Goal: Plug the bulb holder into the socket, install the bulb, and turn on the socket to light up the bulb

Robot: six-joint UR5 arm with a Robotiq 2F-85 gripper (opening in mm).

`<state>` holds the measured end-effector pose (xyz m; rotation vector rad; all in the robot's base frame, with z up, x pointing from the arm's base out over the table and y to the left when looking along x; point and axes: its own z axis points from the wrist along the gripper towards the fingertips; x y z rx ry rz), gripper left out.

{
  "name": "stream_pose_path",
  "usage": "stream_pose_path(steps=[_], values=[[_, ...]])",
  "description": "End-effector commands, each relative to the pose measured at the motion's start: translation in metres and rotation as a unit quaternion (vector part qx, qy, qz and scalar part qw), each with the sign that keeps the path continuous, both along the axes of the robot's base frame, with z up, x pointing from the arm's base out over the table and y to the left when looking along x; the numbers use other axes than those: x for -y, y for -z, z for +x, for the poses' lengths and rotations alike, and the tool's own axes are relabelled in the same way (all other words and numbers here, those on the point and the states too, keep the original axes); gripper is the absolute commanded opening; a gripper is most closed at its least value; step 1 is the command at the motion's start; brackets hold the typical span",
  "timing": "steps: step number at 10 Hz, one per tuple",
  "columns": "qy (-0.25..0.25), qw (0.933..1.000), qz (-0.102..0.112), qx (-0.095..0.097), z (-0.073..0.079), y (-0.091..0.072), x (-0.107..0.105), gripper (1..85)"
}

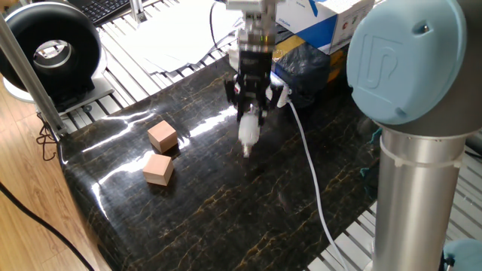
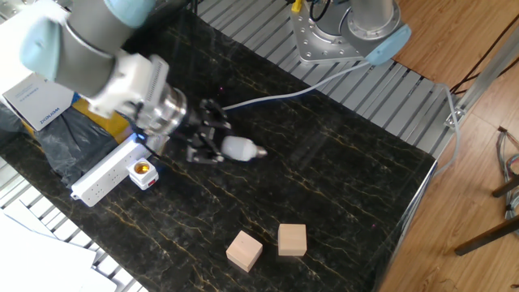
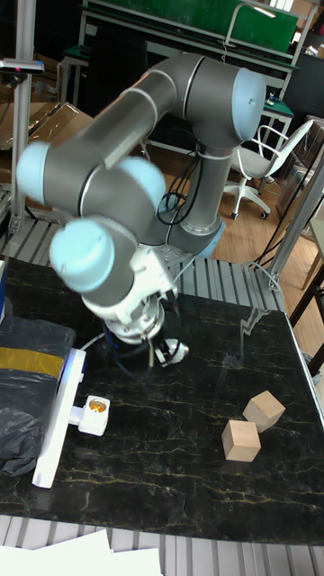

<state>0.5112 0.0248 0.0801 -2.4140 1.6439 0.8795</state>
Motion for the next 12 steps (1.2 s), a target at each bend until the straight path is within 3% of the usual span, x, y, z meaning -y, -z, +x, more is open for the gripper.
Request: stream_pose_path(steps=[1,4,6,7,10,12], values=[[0.032,0.9965,-0.071,0.030,0.034,-0.040,0.033,31.7],[0.067,0.9869,-0.135,0.058,0.061,-0.072,0.045,31.0],[0.110,0.9797,-0.155,0.064,0.063,-0.080,0.043,30.0],[0.118,0.9750,-0.171,0.079,0.071,-0.081,0.048,30.0],[0.143,0.9506,-0.246,0.124,0.095,-0.092,0.062,30.0],[0.157,0.9454,-0.260,0.120,0.092,-0.098,0.053,30.0]])
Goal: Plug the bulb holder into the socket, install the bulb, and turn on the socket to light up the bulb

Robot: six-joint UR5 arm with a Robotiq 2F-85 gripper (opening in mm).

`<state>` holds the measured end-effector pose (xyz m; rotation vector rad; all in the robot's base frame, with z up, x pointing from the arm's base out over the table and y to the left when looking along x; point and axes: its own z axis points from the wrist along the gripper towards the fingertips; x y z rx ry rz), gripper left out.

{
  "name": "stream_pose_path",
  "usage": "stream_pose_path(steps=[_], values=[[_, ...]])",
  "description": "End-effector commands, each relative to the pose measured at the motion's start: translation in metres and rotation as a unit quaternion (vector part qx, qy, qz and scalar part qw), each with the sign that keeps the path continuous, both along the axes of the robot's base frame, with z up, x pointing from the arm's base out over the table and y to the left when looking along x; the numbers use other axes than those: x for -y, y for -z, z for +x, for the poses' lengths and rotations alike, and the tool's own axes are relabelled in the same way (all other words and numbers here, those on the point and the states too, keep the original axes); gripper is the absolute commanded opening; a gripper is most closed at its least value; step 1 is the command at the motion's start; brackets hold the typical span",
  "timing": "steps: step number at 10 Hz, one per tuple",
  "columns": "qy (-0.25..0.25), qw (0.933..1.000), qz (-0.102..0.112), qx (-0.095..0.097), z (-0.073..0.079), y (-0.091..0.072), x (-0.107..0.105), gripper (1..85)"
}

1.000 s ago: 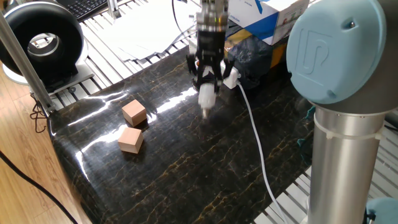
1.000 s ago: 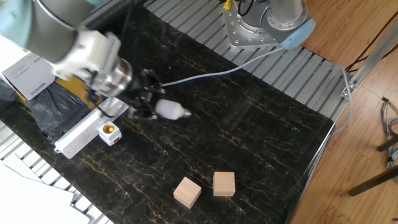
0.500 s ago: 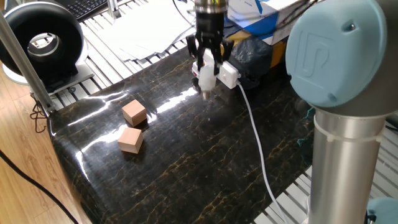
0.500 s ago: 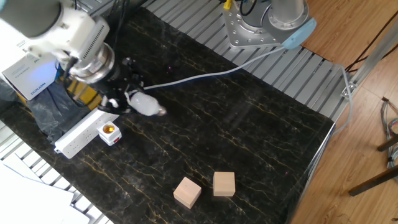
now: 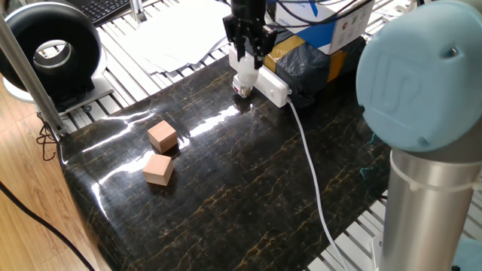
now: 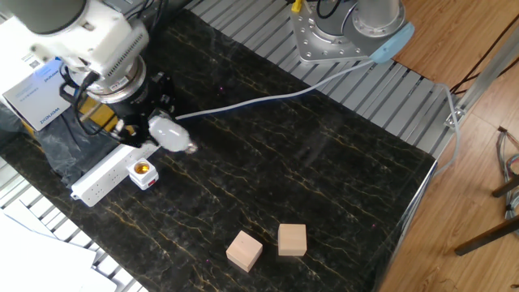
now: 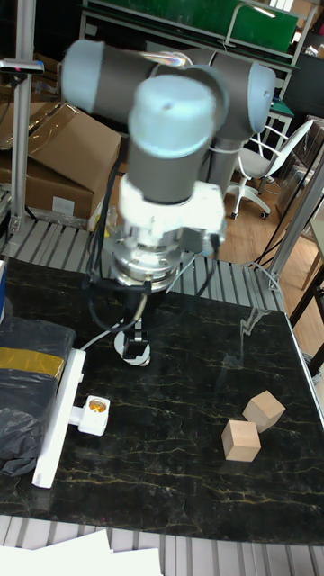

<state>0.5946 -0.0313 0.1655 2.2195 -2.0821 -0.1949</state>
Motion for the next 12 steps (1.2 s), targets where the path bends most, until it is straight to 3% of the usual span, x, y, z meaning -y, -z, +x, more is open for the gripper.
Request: stream_pose_path(steps=[1,4,6,8,10,12], values=[[0.027,0.9990,-0.030,0.019,0.008,-0.012,-0.006,29.7],[0.044,0.9959,-0.069,0.038,0.018,-0.015,0.006,29.3],[0.072,0.9963,-0.045,0.010,0.005,-0.015,-0.010,29.3],[0.094,0.9931,-0.068,0.019,0.008,-0.016,0.001,29.3],[0.108,0.9880,-0.102,0.042,0.018,-0.017,0.019,28.3],[0.112,0.9876,-0.101,0.044,0.020,-0.017,0.018,28.3]])
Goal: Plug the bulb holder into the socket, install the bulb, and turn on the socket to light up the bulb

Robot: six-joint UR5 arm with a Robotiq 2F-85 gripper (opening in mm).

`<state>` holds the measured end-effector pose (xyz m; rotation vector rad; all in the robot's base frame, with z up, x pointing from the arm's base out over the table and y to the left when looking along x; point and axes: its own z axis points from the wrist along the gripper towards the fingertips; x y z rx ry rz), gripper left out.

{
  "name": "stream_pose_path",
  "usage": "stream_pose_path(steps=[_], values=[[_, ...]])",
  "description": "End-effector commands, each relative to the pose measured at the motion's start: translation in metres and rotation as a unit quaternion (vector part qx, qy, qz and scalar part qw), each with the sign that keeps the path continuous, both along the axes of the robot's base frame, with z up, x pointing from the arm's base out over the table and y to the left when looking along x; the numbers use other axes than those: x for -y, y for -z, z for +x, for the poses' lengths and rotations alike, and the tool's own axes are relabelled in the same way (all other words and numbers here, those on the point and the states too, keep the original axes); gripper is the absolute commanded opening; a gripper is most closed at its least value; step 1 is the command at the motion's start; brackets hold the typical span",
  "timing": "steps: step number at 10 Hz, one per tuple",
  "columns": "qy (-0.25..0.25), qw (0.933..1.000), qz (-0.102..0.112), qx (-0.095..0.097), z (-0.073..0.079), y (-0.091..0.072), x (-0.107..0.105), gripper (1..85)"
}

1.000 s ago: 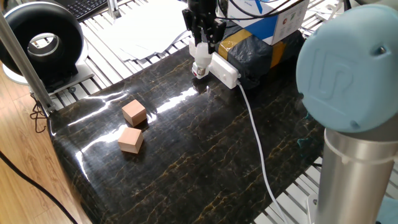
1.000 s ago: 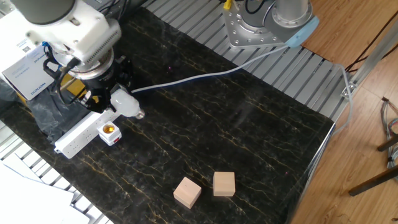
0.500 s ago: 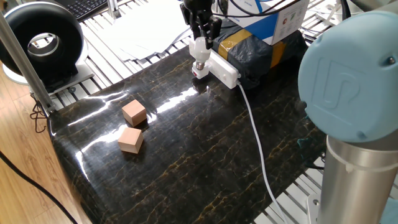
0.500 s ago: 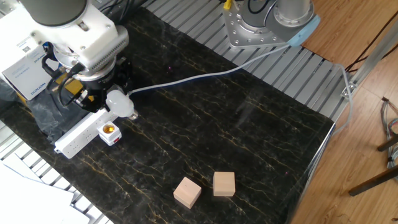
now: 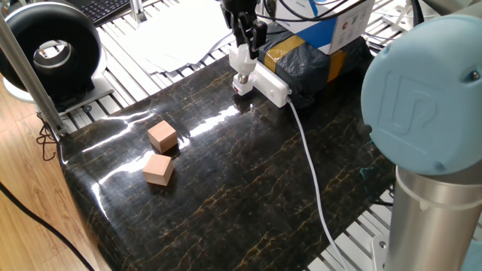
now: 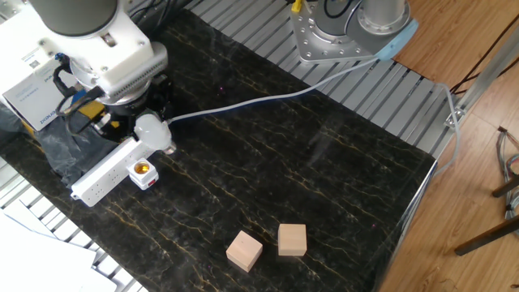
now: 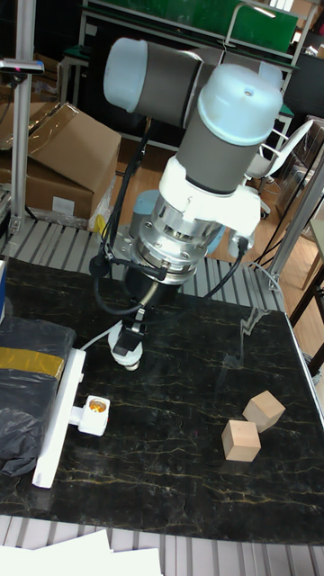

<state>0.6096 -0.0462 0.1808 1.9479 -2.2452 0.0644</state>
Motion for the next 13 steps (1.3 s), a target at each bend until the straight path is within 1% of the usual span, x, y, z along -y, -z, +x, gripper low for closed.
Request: stream_pose_path(steps=[1,2,3,4,5,6,7,9,10,11,12,13], values=[[0.019,0.9997,-0.008,0.013,0.015,-0.007,0.002,28.3],[0.021,0.9993,-0.021,0.020,0.033,-0.011,0.006,28.0],[0.032,0.9988,-0.026,0.025,0.045,-0.010,0.005,28.0],[0.048,0.9975,-0.035,0.038,0.056,-0.009,0.006,28.0],[0.065,0.9963,-0.038,0.042,0.061,-0.007,0.005,28.0],[0.068,0.9961,-0.038,0.042,0.063,-0.006,0.002,28.0],[0.068,0.9956,-0.046,0.045,0.068,-0.005,0.004,27.3],[0.064,0.9957,-0.047,0.048,0.079,0.005,0.004,27.0],[0.061,0.9964,-0.050,0.032,0.071,0.005,0.005,27.0],[0.063,0.9956,-0.069,0.010,0.060,0.002,0.013,28.3],[0.044,0.9932,-0.107,0.009,0.060,-0.004,0.033,28.3],[0.017,0.9932,-0.113,0.021,0.069,-0.005,0.038,28.0]])
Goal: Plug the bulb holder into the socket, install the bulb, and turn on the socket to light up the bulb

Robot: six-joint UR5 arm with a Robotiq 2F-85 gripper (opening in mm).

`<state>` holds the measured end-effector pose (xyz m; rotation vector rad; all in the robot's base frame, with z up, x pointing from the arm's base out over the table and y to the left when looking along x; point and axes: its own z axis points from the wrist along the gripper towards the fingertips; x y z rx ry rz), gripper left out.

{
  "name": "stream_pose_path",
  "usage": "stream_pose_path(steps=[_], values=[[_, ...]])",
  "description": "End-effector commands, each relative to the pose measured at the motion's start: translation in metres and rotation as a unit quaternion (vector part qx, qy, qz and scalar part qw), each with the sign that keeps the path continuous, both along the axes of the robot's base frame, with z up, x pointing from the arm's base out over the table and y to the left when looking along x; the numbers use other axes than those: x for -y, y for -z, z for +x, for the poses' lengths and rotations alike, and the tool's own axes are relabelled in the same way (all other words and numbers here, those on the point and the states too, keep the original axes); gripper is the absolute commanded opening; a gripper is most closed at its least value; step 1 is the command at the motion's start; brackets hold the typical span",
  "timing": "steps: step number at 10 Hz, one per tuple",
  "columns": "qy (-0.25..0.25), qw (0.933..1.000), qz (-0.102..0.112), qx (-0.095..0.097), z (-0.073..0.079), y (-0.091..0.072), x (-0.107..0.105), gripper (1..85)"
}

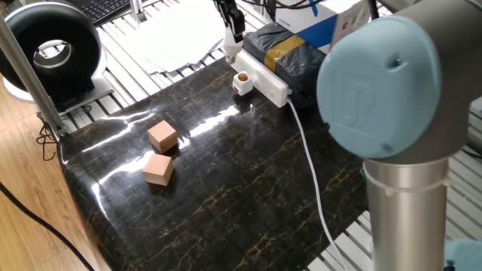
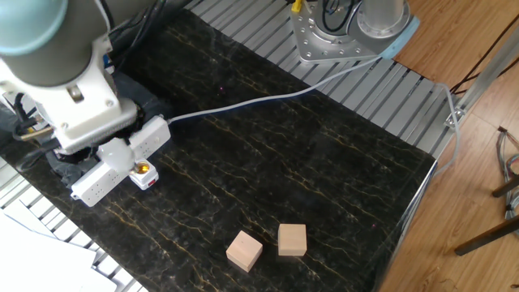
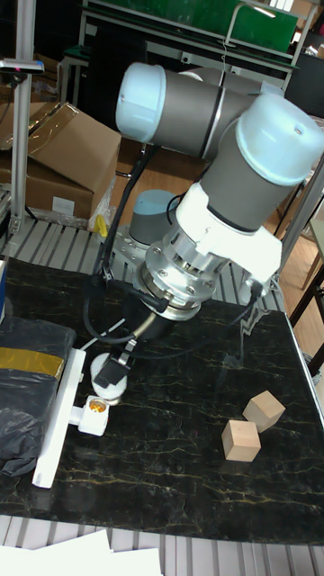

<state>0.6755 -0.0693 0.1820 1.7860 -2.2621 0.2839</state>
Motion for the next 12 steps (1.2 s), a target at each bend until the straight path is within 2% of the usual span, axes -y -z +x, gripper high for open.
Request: stream_pose_path(steps=[1,2,3,4,5,6,7,8,9,10,11,12], values=[[-0.085,0.9963,0.000,-0.007,0.013,0.001,0.002,23.0],[-0.142,0.9888,0.040,-0.024,0.011,0.006,-0.017,23.7],[-0.172,0.9833,0.050,-0.033,0.010,0.007,-0.021,24.3],[-0.196,0.9791,0.039,-0.036,0.014,0.007,-0.015,24.0],[-0.225,0.9724,0.033,-0.053,0.016,0.015,-0.012,24.7],[-0.225,0.9727,0.025,-0.052,0.015,0.017,-0.008,29.0],[-0.211,0.9761,0.026,-0.045,0.012,0.020,-0.011,29.7],[-0.199,0.9786,0.025,-0.048,0.006,0.023,-0.015,29.7],[-0.168,0.9847,0.014,-0.045,-0.003,0.025,-0.017,29.3],[-0.127,0.9911,-0.018,-0.034,-0.009,0.021,-0.008,29.3],[-0.098,0.9942,-0.038,-0.025,-0.010,0.017,-0.002,28.0],[-0.076,0.9958,-0.047,-0.020,-0.011,0.014,0.001,28.3]])
